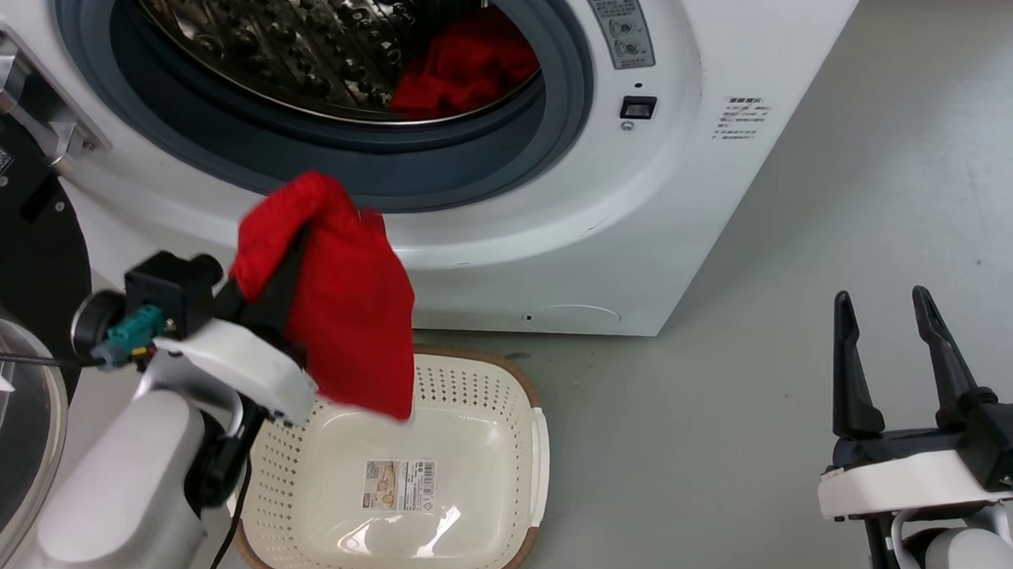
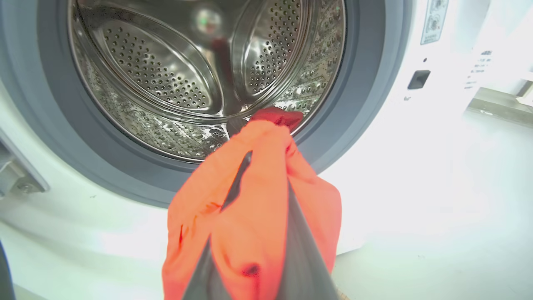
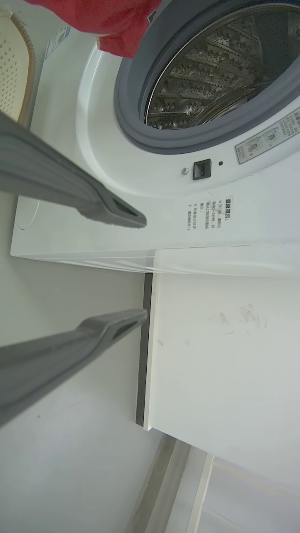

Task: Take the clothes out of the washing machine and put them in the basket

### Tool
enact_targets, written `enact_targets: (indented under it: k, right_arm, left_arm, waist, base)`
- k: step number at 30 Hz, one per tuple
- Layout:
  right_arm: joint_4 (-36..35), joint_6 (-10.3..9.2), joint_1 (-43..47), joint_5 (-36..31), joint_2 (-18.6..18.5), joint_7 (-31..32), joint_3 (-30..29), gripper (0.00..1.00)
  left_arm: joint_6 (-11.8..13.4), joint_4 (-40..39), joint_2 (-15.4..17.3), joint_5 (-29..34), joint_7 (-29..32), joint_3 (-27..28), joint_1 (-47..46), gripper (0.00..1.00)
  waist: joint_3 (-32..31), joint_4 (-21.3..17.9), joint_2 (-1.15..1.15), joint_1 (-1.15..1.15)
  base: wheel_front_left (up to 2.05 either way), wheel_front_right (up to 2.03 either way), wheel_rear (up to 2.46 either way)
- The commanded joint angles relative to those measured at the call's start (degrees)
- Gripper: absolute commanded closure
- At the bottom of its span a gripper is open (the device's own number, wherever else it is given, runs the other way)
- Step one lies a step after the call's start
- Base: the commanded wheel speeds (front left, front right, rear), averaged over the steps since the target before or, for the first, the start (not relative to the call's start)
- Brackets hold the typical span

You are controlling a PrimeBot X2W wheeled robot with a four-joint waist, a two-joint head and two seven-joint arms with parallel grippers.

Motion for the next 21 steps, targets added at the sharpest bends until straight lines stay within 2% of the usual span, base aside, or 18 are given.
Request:
enact_targets:
  k: [1, 7, 11, 21]
  right_arm:
    - [0.1, -0.06, 0.7, -0.1, -0.1, -0.1, -0.1, 0.0]
    - [-0.4, -0.06, -0.2, 0.0, -0.1, -0.1, 0.0, 0.0]
    - [-0.4, -0.06, -1.1, 0.1, -0.1, -0.1, 0.0, 0.0]
    - [-1.9, -0.06, -4.7, 0.3, -0.1, -0.1, 0.0, 0.0]
  left_arm:
    - [-0.3, 0.0, 0.0, -0.4, 0.4, -0.2, 0.7, 1.0]
    - [-1.2, 2.7, -0.5, -0.8, 1.4, -2.3, 3.9, 1.0]
    - [-1.7, 7.1, -2.3, -2.1, 0.8, -2.4, 4.2, 1.0]
    - [-2.8, 23.3, -5.3, 0.4, -1.7, -1.8, -3.6, 1.0]
  waist:
    - [0.3, 0.2, -0.01, 0.01]
    - [3.2, 0.6, -0.01, 0.01]
    - [6.1, 0.0, -0.01, 0.01]
    - [17.8, -2.2, -0.01, 0.01]
  base:
    - [0.0, 0.0, 0.0]
    - [0.0, 0.0, 0.0]
    - [0.0, 0.0, 0.0]
    - [0.0, 0.0, 0.0]
